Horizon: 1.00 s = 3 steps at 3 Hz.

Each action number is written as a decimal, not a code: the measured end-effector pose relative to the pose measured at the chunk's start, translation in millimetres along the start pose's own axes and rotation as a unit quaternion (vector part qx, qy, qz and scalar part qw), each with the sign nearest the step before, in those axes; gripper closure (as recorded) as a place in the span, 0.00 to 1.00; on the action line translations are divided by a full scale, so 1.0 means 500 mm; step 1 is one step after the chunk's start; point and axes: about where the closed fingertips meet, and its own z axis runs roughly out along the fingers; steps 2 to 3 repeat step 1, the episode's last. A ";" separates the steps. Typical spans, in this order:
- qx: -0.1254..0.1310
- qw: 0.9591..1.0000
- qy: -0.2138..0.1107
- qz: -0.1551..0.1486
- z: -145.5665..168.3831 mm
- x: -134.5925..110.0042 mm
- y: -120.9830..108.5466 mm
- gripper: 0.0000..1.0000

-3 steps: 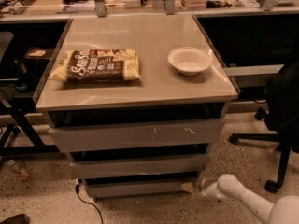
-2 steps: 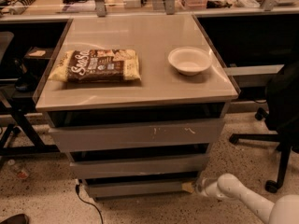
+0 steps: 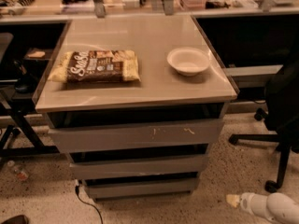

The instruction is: Close bottom drawer

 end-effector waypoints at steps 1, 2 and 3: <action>0.012 1.000 -0.004 -0.001 -0.078 0.009 0.003 0.82; 0.012 1.000 -0.004 -0.001 -0.078 0.009 0.003 0.82; 0.012 1.000 -0.004 -0.001 -0.078 0.009 0.003 0.82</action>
Offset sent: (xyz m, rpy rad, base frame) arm 0.0000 0.0000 0.0000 0.0000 0.0000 0.0000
